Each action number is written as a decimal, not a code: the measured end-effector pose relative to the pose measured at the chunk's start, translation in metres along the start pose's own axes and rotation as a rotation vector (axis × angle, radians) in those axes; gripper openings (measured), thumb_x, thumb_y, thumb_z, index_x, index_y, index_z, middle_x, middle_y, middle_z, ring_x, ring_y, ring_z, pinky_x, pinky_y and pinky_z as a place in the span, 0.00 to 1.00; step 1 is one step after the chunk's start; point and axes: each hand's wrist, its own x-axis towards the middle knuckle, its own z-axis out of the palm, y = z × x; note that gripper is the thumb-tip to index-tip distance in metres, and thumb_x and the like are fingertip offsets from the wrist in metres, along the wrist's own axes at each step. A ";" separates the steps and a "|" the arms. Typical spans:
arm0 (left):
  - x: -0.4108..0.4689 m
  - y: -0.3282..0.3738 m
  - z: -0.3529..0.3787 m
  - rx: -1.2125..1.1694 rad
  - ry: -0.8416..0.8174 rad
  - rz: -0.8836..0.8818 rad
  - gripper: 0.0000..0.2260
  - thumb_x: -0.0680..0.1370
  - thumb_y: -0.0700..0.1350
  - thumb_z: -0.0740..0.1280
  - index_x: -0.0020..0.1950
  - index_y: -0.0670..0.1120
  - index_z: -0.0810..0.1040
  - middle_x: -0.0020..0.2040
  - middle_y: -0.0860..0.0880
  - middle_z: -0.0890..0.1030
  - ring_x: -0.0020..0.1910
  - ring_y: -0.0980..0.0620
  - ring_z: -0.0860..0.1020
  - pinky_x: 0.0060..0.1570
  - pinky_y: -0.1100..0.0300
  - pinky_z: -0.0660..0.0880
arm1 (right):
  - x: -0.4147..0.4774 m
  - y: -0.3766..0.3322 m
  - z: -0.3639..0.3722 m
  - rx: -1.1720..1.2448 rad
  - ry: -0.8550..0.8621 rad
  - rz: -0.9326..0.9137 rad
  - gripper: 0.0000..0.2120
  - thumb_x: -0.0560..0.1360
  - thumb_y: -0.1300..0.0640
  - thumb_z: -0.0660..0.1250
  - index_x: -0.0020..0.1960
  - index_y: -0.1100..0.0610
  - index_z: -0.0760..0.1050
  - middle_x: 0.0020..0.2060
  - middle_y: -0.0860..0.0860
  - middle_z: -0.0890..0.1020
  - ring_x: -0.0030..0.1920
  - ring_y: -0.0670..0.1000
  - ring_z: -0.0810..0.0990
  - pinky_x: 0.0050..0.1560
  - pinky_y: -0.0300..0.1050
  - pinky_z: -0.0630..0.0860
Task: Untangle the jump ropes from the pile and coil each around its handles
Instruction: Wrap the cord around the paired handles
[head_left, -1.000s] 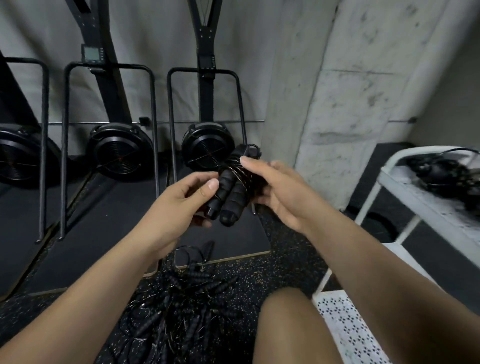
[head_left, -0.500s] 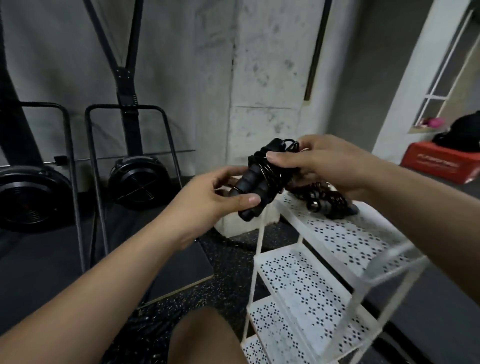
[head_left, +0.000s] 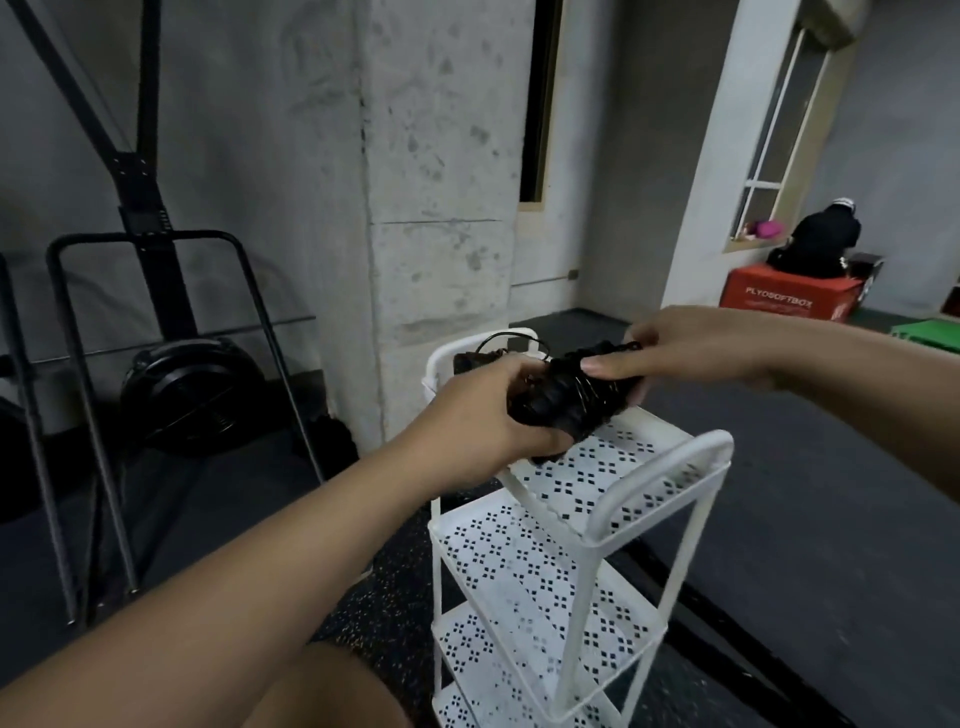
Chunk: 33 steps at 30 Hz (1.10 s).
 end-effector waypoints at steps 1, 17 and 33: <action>0.003 -0.001 0.005 -0.008 -0.027 0.001 0.34 0.69 0.52 0.84 0.72 0.60 0.74 0.58 0.62 0.80 0.53 0.68 0.79 0.48 0.76 0.72 | 0.002 0.009 0.001 -0.035 -0.026 0.020 0.35 0.70 0.22 0.67 0.54 0.53 0.84 0.44 0.43 0.90 0.55 0.47 0.85 0.65 0.51 0.76; 0.012 -0.027 0.054 0.201 0.084 0.058 0.27 0.71 0.52 0.80 0.69 0.54 0.81 0.60 0.57 0.75 0.58 0.57 0.77 0.59 0.60 0.75 | 0.031 0.057 0.026 -0.177 -0.082 0.074 0.40 0.68 0.15 0.62 0.40 0.55 0.68 0.37 0.52 0.67 0.39 0.53 0.65 0.42 0.51 0.62; -0.013 -0.045 0.020 0.147 0.142 0.069 0.22 0.79 0.57 0.74 0.72 0.57 0.78 0.66 0.57 0.76 0.63 0.58 0.76 0.62 0.57 0.75 | 0.036 0.005 0.019 -0.244 0.240 -0.105 0.32 0.73 0.20 0.59 0.47 0.50 0.75 0.44 0.50 0.80 0.44 0.52 0.80 0.43 0.49 0.74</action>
